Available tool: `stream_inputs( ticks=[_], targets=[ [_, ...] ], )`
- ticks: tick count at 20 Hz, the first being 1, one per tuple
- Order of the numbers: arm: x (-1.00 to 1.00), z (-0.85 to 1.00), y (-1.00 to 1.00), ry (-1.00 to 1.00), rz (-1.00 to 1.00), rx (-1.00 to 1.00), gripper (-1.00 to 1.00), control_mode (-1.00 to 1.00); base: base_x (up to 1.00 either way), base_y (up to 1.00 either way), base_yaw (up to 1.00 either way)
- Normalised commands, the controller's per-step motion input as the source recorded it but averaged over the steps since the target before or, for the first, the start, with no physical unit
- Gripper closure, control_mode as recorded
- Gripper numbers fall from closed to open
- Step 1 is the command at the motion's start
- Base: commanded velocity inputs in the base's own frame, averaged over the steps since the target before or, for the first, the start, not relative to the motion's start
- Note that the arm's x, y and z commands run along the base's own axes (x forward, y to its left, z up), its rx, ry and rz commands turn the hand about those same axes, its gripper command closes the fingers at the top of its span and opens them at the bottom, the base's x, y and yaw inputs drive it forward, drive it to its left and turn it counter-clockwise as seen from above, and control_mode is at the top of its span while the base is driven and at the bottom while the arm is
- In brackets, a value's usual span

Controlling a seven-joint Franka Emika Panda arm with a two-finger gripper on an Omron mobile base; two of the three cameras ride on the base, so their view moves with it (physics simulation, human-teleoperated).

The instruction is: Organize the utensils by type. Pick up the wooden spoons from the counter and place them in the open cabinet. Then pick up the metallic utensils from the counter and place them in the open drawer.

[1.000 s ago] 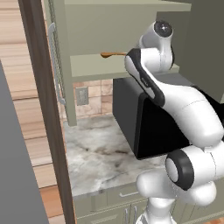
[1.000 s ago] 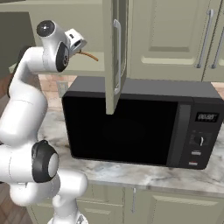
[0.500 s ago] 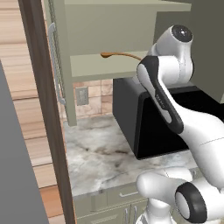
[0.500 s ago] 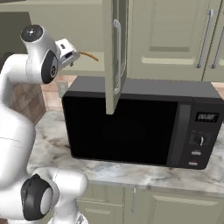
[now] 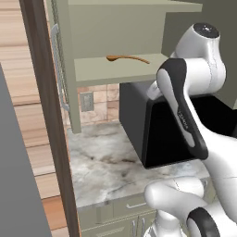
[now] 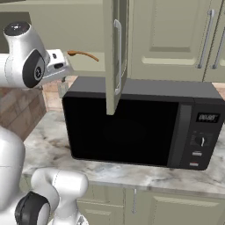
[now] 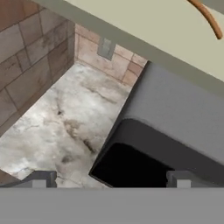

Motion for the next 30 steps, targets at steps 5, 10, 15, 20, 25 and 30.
stream_inputs(
  ticks=[5, 10, 15, 20, 25, 30],
  targets=[
    [-0.74, -0.44, -0.03, 0.04, -0.08, 0.06, -1.00, -1.00, 0.00, 0.00, 0.00],
    [-0.56, -0.52, -0.06, 0.00, -0.08, 0.04, -1.00, -1.00, 0.00, 0.00, 0.00],
    [-0.24, -0.28, -0.17, 0.00, -0.07, 0.05, -1.00, -1.00, 0.00, 0.00, 0.00],
    [-0.19, -0.04, -0.20, 0.00, -0.10, 0.09, -1.00, -1.00, 0.00, 0.00, 0.00],
    [-0.14, -0.08, -0.20, 0.00, -0.11, 0.06, -1.00, -1.00, 0.00, 0.00, 0.00],
    [-0.05, -0.03, -0.01, 0.00, -0.10, 0.01, -1.00, -1.00, 0.00, 0.00, 0.00]
  ],
)
